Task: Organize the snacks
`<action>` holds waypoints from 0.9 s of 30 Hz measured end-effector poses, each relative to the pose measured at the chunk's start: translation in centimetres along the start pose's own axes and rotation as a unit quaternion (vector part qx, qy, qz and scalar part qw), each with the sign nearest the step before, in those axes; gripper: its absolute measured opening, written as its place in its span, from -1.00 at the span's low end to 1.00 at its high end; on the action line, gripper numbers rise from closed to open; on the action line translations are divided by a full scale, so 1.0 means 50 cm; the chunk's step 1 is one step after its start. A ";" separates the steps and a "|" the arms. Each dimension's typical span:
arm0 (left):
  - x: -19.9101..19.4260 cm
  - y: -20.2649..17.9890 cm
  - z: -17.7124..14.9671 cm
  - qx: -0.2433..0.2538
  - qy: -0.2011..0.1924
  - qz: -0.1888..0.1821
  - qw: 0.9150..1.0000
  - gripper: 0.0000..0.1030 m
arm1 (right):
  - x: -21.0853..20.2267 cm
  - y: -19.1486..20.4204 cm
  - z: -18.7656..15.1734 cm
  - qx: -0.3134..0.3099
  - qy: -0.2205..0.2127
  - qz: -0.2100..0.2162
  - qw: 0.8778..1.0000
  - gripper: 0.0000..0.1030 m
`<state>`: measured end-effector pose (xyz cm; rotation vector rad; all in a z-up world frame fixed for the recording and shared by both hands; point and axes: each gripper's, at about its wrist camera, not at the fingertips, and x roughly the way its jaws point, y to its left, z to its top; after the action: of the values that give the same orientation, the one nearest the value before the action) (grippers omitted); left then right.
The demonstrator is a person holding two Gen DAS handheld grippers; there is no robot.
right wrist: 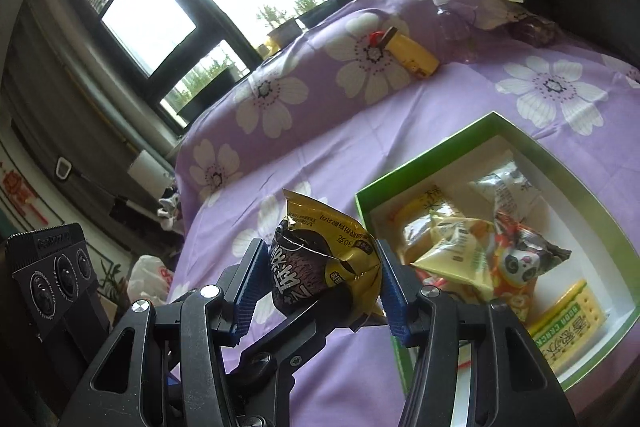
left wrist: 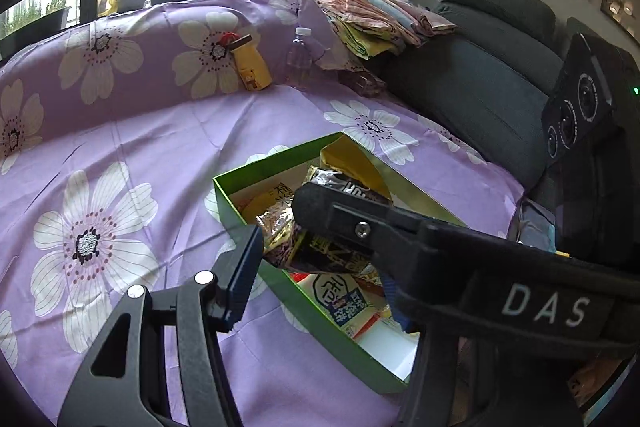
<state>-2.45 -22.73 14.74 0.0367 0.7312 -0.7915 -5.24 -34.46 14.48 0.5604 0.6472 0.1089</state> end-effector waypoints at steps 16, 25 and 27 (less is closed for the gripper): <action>0.155 -0.024 -0.015 -0.029 0.074 -0.061 0.995 0.10 | 0.046 -0.144 0.006 0.089 0.041 -0.093 0.991 0.10; 0.153 -0.031 -0.015 -0.020 0.076 -0.036 0.996 0.40 | 0.046 -0.154 0.005 0.091 0.045 -0.134 0.986 0.10; 0.146 -0.025 -0.015 -0.022 0.074 -0.029 0.997 0.50 | 0.041 -0.151 0.006 0.090 0.040 -0.142 0.985 0.10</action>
<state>-0.26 -28.04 10.02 0.0350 0.8921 -0.8337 -4.01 -40.47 9.59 0.6341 0.8148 -0.1976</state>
